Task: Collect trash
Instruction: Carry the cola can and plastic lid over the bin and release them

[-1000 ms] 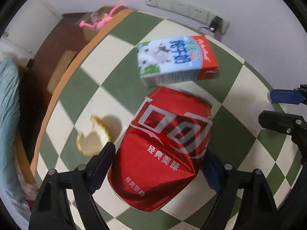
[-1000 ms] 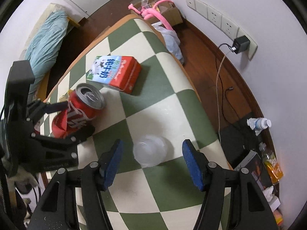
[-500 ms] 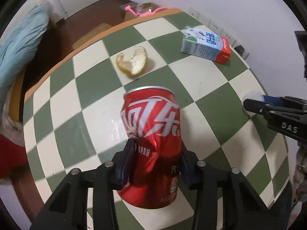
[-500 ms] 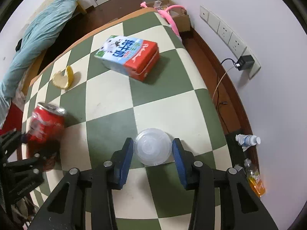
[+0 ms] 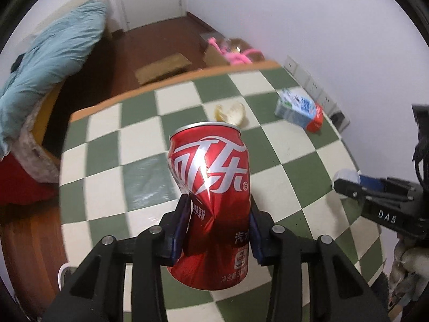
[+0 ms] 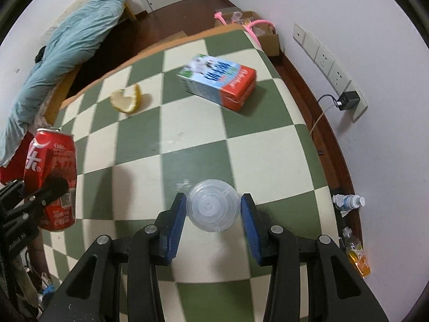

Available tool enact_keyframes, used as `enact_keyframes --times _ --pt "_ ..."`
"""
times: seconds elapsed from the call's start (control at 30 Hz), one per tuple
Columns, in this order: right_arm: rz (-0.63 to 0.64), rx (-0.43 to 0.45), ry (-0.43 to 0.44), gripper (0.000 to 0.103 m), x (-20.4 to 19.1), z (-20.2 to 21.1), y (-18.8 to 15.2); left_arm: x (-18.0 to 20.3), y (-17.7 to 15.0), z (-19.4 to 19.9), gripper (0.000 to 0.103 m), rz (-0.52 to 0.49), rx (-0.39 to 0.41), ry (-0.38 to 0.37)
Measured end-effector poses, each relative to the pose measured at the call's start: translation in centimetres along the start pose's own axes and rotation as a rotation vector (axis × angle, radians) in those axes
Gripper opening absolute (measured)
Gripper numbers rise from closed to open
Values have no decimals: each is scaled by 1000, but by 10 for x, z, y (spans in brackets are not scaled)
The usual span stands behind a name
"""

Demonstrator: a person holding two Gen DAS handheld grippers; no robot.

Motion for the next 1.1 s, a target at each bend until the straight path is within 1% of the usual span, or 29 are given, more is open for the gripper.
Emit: enact_keyframes --times 0.17,0.23,0.37,0.5,0.57,0.63,0.67,0.73,0.8,0.87,0.97,1.07,1.1 --pt "21 43 58 44 -29 38 -3 -28 -5 50 36 64 79 32" --pt "34 58 81 44 -42 51 -3 -44 -12 77 36 95 114 47" --pt "80 98 138 44 -85 84 -9 -77 -27 120 36 151 162 67" --pt "144 130 215 44 -142 116 -18 -117 -54 164 36 217 204 108" --pt "178 137 254 44 -172 129 -26 -135 -69 179 36 246 215 127" --pt "217 135 299 44 -207 140 -37 -157 -89 195 36 286 222 148" --pt "247 128 327 44 -231 145 -47 -167 -98 200 36 305 224 157" --pt "285 113 361 44 -261 149 -61 -192 -122 209 36 362 223 172" --pt "339 81 397 44 -302 148 -83 -215 -145 213 36 422 217 169" --pt "385 51 411 44 -336 143 -103 -241 -173 212 36 498 203 156" --pt "446 -14 428 44 -388 125 -135 -279 -213 202 36 615 183 121" --pt "486 -93 422 44 -436 93 -166 -314 -248 188 36 734 157 80" --pt "492 -115 418 44 -446 84 -173 -328 -260 179 36 769 140 65"
Point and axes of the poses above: each gripper's, at about its wrist camera, not at the fingertips, and z roughly against the way its jaws point, x to its right, y to its top, the point moved 6 cm from there along -z, roughly the way its jaws point, and after that the axes turned 13 degrees about -y, right-handed, at the moved point
